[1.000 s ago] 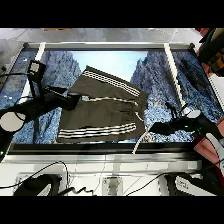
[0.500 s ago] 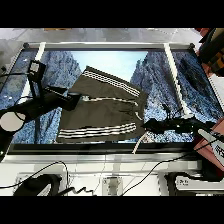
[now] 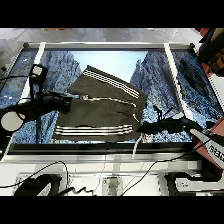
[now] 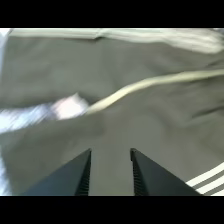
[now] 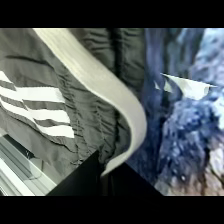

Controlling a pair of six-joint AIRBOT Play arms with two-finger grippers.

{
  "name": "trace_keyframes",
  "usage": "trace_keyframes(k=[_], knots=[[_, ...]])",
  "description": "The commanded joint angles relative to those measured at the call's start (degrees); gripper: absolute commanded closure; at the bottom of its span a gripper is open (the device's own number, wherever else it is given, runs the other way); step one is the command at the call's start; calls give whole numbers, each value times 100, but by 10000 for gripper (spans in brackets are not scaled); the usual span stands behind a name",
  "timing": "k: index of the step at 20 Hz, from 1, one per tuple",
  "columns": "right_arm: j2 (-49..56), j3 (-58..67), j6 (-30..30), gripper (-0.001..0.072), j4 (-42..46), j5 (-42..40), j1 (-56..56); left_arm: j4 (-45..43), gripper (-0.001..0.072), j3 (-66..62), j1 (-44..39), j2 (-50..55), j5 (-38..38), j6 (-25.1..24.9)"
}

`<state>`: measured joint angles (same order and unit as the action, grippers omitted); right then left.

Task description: Fold the clothes and pants, and hang the long-sleeved shirts on hangers.

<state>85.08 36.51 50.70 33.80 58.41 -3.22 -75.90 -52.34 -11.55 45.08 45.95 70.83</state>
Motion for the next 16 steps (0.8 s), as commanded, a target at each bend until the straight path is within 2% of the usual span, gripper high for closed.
trace_keyframes(k=[1, 3, 6, 10, 12, 16], knots=[[-7, 4, -44, 680, -72, 50, 76, -1631, 686, 15, 664, 50, 1001, 804], [-7, 4, -44, 680, -87, 46, 76, -1797, 694, 17, 1467, 243, 1591, 876], [-7, 4, -44, 680, -120, 48, 76, -1307, 694, 17, 2673, 809, 2247, 763], [-7, 4, -44, 680, -120, 52, 76, 273, 680, 76, 3901, 1880, 3191, -417], [-7, 4, -44, 680, -120, 55, 76, 859, 327, 229, 4282, 2404, 3296, -555], [-7, 4, -42, 680, -122, 70, 76, 1062, 309, 623, 4415, 3244, 3086, -1027]])
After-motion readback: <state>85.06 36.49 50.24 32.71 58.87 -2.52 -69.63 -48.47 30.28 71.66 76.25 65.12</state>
